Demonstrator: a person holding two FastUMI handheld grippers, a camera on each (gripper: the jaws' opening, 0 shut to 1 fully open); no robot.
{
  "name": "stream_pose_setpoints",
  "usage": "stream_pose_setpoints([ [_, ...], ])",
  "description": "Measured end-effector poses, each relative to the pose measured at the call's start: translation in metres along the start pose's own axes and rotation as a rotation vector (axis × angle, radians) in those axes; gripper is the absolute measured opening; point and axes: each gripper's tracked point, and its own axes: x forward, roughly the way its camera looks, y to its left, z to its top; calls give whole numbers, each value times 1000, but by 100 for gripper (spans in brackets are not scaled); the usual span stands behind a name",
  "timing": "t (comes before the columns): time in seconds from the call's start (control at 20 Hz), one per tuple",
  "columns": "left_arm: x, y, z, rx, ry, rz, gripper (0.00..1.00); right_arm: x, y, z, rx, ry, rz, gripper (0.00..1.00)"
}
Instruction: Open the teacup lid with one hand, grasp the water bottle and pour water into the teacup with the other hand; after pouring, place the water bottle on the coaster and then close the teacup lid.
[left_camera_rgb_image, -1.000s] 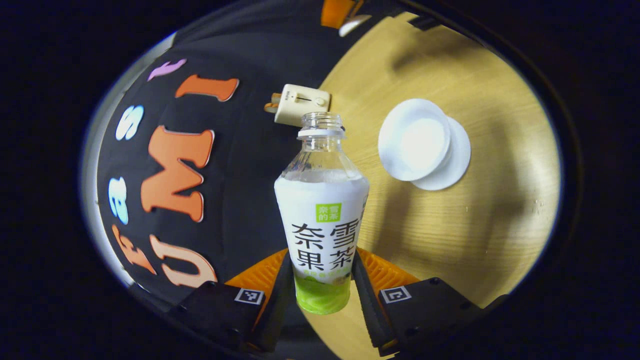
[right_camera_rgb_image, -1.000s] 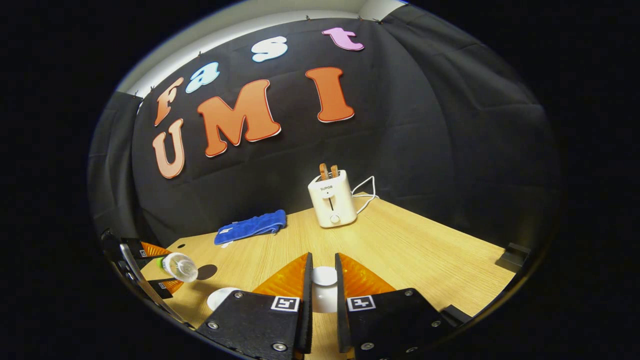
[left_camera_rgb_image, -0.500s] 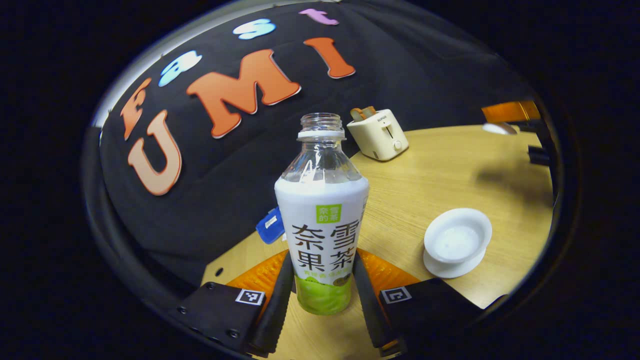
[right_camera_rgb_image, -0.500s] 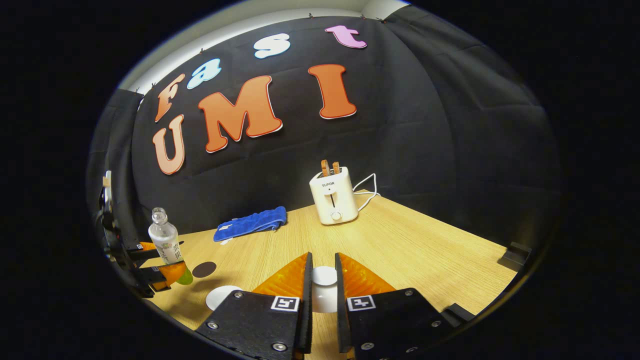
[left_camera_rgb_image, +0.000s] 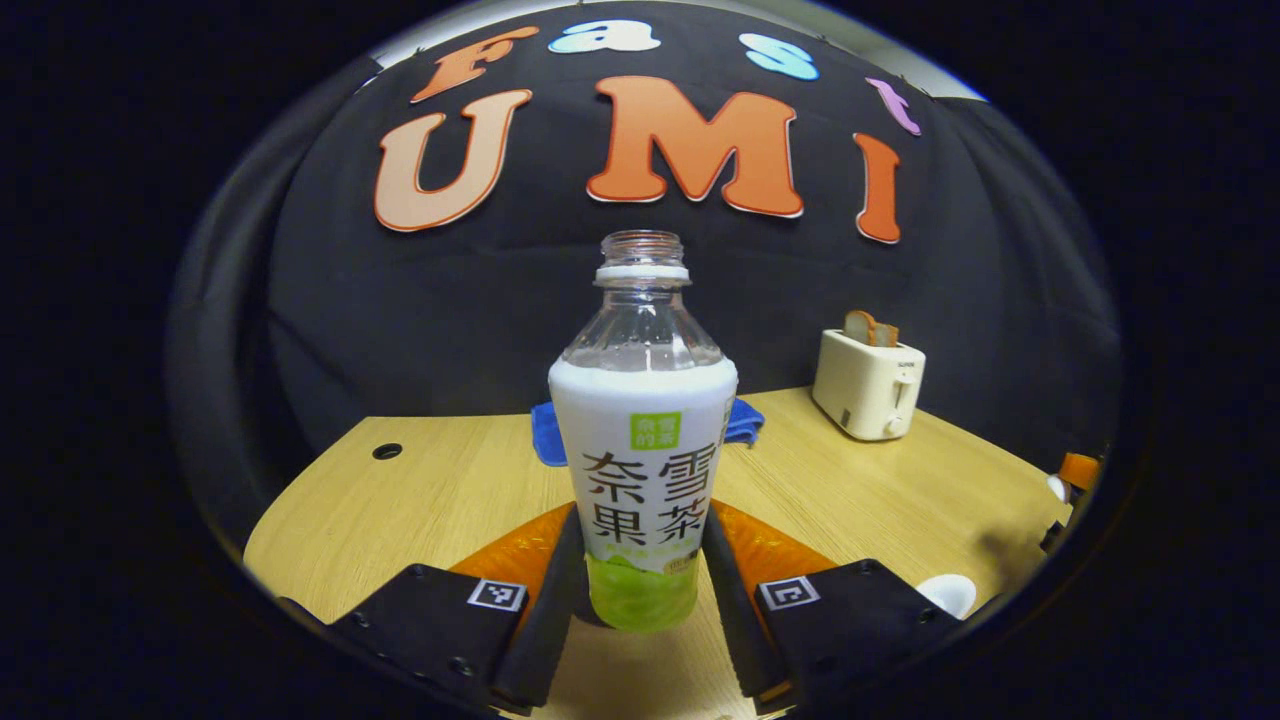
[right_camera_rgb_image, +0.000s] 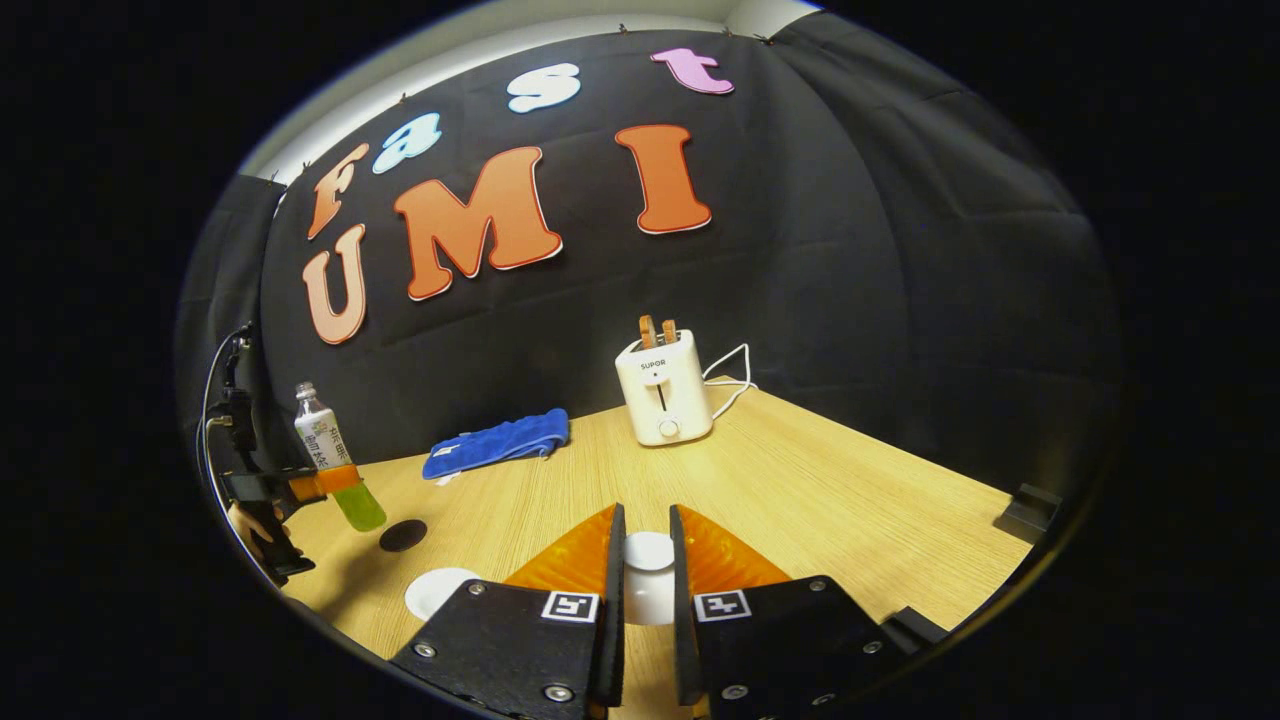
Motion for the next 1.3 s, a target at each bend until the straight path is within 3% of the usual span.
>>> stream_pose_setpoints([
  [0.95,-8,-2,-13,-62,78,32,68,3,7,-8,-29,20,-3,20],
  [1.3,-11,-3,-13,-78,85,38,75,4,10,-9,-30,21,4,20],
])
